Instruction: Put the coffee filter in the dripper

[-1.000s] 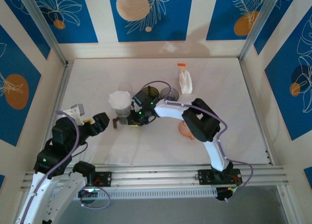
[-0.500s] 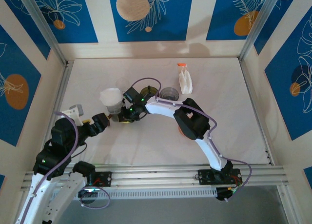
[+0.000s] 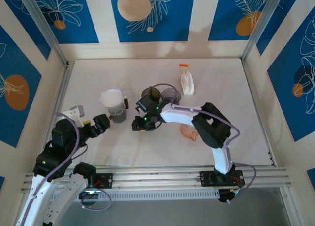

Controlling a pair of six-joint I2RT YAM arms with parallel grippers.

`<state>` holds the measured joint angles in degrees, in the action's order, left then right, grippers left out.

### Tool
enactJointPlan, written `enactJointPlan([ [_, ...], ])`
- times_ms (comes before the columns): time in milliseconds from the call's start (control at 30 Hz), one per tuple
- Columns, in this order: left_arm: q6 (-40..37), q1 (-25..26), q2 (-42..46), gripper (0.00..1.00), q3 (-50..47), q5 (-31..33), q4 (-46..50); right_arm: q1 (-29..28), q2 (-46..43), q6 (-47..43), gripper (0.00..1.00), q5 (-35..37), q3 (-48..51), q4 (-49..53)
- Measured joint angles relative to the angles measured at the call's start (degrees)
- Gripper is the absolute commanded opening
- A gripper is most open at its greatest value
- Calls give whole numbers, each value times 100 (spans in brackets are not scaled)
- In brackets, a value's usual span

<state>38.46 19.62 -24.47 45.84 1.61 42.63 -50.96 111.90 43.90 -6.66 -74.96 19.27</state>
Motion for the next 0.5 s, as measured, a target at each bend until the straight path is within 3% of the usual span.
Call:
enactJointPlan([
  [100,2,0,0,100,-44,0,-17,31,-348,-190,58,352,39,44],
  [167,2,0,0,100,-79,-2,-17,55,-470,-334,61,588,-22,55],
  [333,4,0,9,100,-114,0,-15,166,-446,-684,64,1108,-516,-44],
  [500,4,0,94,100,-129,2,-13,455,-52,-815,64,1128,-1172,-474],
])
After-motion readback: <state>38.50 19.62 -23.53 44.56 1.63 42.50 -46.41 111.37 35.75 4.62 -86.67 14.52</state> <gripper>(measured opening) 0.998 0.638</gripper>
